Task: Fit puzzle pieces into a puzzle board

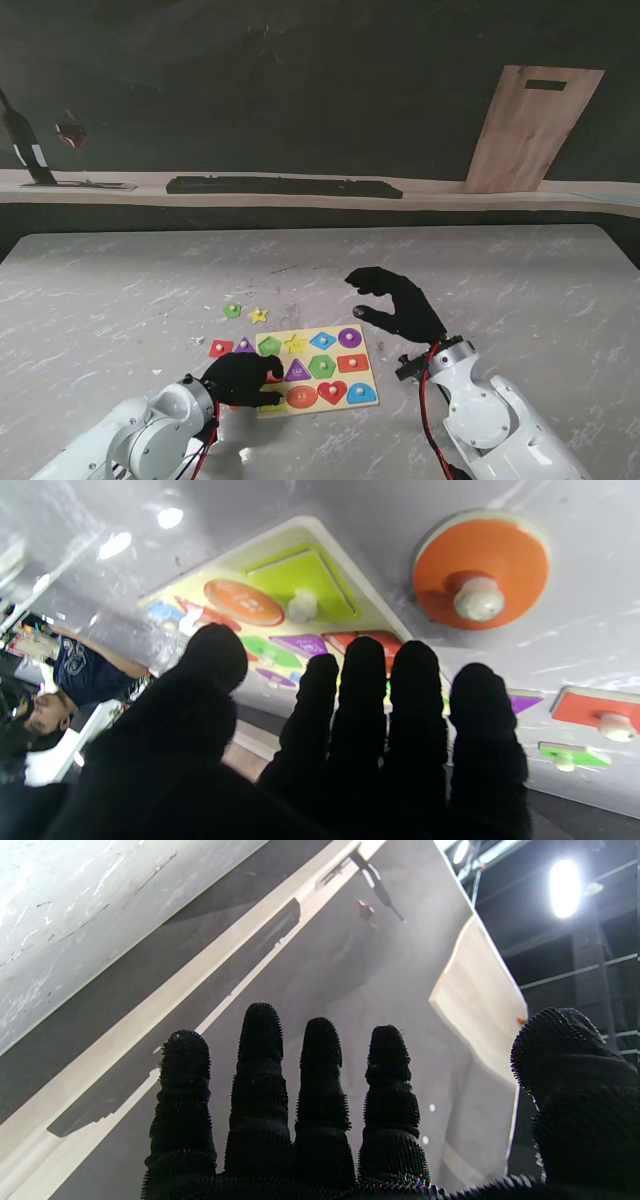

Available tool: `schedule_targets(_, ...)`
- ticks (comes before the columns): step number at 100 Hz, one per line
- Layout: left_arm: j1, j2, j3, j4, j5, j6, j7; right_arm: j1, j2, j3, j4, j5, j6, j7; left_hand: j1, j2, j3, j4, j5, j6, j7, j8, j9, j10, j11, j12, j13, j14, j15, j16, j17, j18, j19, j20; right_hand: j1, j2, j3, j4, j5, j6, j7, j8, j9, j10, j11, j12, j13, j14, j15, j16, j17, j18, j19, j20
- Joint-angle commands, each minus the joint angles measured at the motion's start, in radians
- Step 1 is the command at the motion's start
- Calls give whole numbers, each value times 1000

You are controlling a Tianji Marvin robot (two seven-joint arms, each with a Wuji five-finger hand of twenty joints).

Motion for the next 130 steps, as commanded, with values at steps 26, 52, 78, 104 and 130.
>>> schedule_targets(26, 66, -16, -124, -28, 3, -94, 103, -1, -7, -7, 1, -18, 7, -16, 11, 54, -106, 37, 15, 1, 9, -10, 15, -2, 27, -9, 3, -2, 19, 16, 13, 11, 26, 19, -1, 29, -24, 21, 11, -32, 0, 14, -8, -12, -15, 4, 1, -13, 21, 10, -12, 6, 4, 21)
schedule_targets(52, 120, -15, -235, -20, 36, -208, 147, 7, -13, -5, 9, -42, 5, -50, 10, 29, -106, 36, 43, -6, -11, -20, 2, 11, -19, -24, -15, 13, -15, 9, -9, 18, 12, 21, -11, 46, -30, 21, 13, -31, 1, 14, -8, -10, -12, 6, 2, -16, 26, 12, -9, 6, 7, 22)
schedule_targets(78, 186, -16, -320, -14, 44, -270, 169, 2, -16, 3, 4, -70, 37, -83, 12, 4, -109, 37, 56, -19, -63, -31, -63, 21, -129, -64, -31, 13, -46, 23, 16, -30, 52, 67, -7, 50, -38, 22, 13, -31, 1, 14, -8, -11, -9, 8, 2, -16, 29, 14, -7, 7, 10, 23)
schedule_targets(104, 240, -19, -349, -4, 55, -304, 208, -4, -17, -1, -5, -88, 75, -101, 19, -16, -85, 41, 73, -33, -65, -24, -75, 8, -134, -65, -32, -6, -55, 27, 12, -50, 52, 74, -2, 49, -42, 23, 12, -31, 2, 14, -8, -11, -8, 8, 2, -15, 31, 14, -8, 8, 11, 24)
schedule_targets(130, 224, -18, -320, 51, 160, -271, 331, -1, -15, -2, 3, -91, 85, -96, 34, -27, -5, 45, 55, -31, -76, -18, -96, 6, -121, -40, -19, -22, -47, 45, 27, -61, 57, 80, -2, 48, -43, 23, 12, -31, 3, 13, -9, -10, -9, 8, 1, -16, 30, 14, -9, 7, 11, 25)
